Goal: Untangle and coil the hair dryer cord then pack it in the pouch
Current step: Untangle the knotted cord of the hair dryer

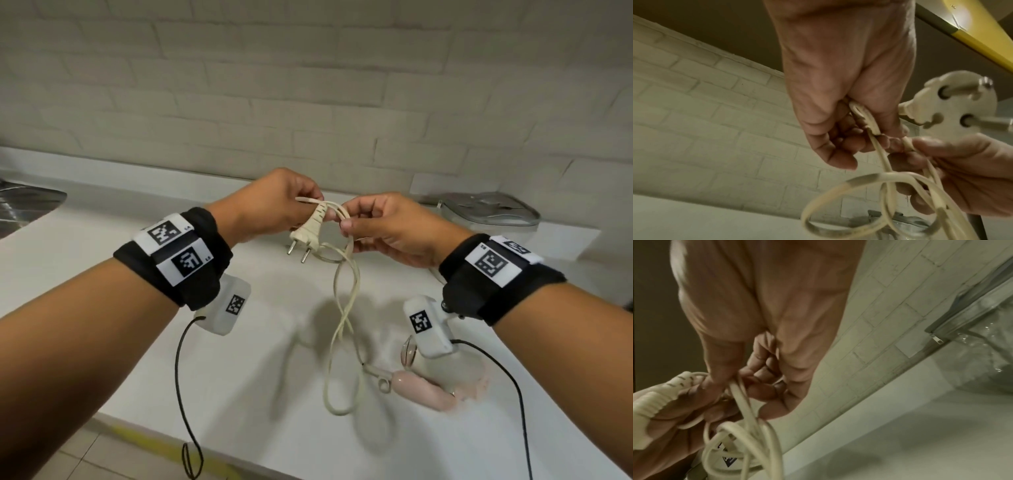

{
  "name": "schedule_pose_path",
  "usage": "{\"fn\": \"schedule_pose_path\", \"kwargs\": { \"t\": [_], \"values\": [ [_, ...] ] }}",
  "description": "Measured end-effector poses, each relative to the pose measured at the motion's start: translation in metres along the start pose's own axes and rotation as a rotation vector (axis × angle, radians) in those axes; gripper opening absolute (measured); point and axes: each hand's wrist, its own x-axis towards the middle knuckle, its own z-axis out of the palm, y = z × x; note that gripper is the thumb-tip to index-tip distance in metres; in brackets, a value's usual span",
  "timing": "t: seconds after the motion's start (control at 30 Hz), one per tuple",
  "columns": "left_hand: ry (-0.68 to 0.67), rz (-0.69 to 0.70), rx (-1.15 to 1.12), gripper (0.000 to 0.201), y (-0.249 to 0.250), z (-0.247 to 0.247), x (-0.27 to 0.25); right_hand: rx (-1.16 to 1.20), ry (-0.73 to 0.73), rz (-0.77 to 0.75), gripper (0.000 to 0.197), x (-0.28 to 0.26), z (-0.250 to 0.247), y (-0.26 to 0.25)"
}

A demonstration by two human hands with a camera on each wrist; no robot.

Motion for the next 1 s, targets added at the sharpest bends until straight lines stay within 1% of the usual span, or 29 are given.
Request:
{"fn": "schedule_pose_path", "kwargs": {
  "t": [0.03,0.07,0.1,0.13,0.17,0.2,0.27,0.3,0.37,0.43,0.5,0.57,0.63,0.67,0.73,0.77,0.8,0.9,0.93,1.0],
  "values": [
    [-0.012,-0.011,0.005,0.025,0.000,0.000,0.000,0.086,-0.017,0.018,0.018,-0.001,0.000,0.000],
    [-0.030,-0.022,0.006,0.025,0.001,0.001,0.000,0.173,-0.027,0.041,0.025,-0.002,-0.001,0.000],
    [-0.044,-0.030,0.012,0.022,0.001,0.002,0.001,0.231,-0.031,0.062,0.031,-0.002,-0.003,0.000],
    [-0.046,-0.036,0.030,0.017,0.002,0.003,0.001,0.250,-0.028,0.075,0.033,-0.002,-0.003,0.000],
    [-0.034,-0.041,0.052,0.014,0.002,0.005,0.001,0.234,-0.027,0.083,0.031,-0.002,-0.003,0.000],
    [-0.014,-0.045,0.075,0.015,0.003,0.006,0.002,0.201,-0.036,0.089,0.025,-0.001,-0.002,0.001],
    [0.040,-0.052,0.130,0.021,0.006,0.010,0.005,0.152,-0.088,0.105,0.013,0.001,-0.001,0.002],
    [0.072,-0.046,0.189,0.024,0.009,0.012,0.006,0.149,-0.113,0.116,0.012,0.002,-0.001,0.003],
    [0.130,-0.025,0.364,0.025,0.013,0.015,0.007,0.136,-0.130,0.124,0.021,0.004,0.000,0.003],
    [0.171,-0.015,0.494,0.020,0.013,0.018,0.009,0.119,-0.133,0.112,0.029,0.007,0.000,0.001],
    [0.221,-0.019,0.524,0.020,0.009,0.019,0.011,0.100,-0.144,0.121,0.031,0.009,0.000,0.000],
    [0.277,-0.035,0.521,0.020,0.006,0.022,0.013,0.085,-0.165,0.187,0.030,0.009,0.001,-0.002],
    [0.319,-0.043,0.541,0.018,0.006,0.026,0.014,0.106,-0.173,0.258,0.034,0.009,0.002,-0.003],
    [0.328,-0.045,0.552,0.019,0.006,0.027,0.015,0.112,-0.169,0.268,0.033,0.009,0.003,-0.003],
    [0.307,-0.039,0.533,0.019,0.006,0.026,0.015,0.084,-0.105,0.241,0.029,0.010,0.003,-0.002],
    [0.280,-0.035,0.475,0.021,0.005,0.025,0.014,0.059,-0.045,0.213,0.026,0.012,0.003,-0.001],
    [0.243,-0.027,0.365,0.023,0.003,0.022,0.013,0.038,0.028,0.177,0.025,0.013,0.001,0.001],
    [0.068,-0.030,-0.106,0.033,-0.005,0.013,0.006,-0.014,0.293,0.072,0.025,0.014,-0.012,0.004],
    [0.025,-0.040,-0.177,0.032,-0.009,0.010,0.005,-0.046,0.372,0.044,0.024,0.014,-0.018,0.005],
    [0.011,-0.034,-0.155,0.020,-0.016,0.006,0.004,-0.087,0.492,0.002,0.022,0.011,-0.031,0.005]
  ]
}}
